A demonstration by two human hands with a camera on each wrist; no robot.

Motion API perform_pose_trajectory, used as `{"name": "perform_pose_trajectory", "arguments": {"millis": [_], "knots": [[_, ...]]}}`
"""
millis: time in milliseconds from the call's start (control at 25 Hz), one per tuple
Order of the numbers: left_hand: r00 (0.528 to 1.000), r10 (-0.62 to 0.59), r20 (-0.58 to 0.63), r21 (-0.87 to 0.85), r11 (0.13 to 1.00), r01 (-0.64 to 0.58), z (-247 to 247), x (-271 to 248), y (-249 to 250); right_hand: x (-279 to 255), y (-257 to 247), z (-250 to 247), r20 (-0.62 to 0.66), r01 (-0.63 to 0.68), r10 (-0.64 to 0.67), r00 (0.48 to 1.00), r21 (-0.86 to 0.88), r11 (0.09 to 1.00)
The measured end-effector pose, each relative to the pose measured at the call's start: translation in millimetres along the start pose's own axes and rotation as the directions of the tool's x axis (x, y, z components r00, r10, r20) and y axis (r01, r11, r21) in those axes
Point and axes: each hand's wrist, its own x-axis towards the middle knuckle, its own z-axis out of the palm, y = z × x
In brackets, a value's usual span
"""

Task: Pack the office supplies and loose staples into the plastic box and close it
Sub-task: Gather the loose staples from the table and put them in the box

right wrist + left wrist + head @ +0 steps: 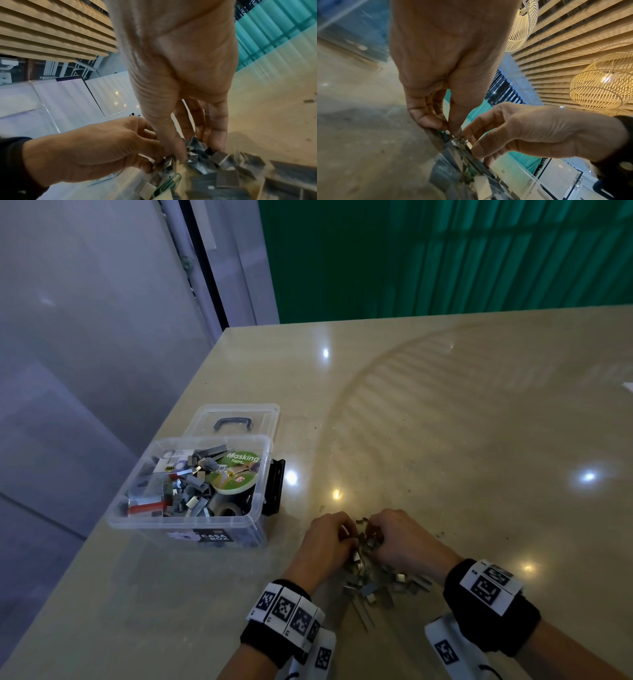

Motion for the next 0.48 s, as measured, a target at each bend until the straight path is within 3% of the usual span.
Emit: {"name": "perform_pose_trajectory", "arguments": {"millis": [480], "knots": [[0.997,0.064,-0.037,0.05,0.997,-0.063,-2.5,-2.4,-7.7,7.1,7.7,6.0,-0.056,0.054,-0.06,0.997,-0.095,0.994]]}}
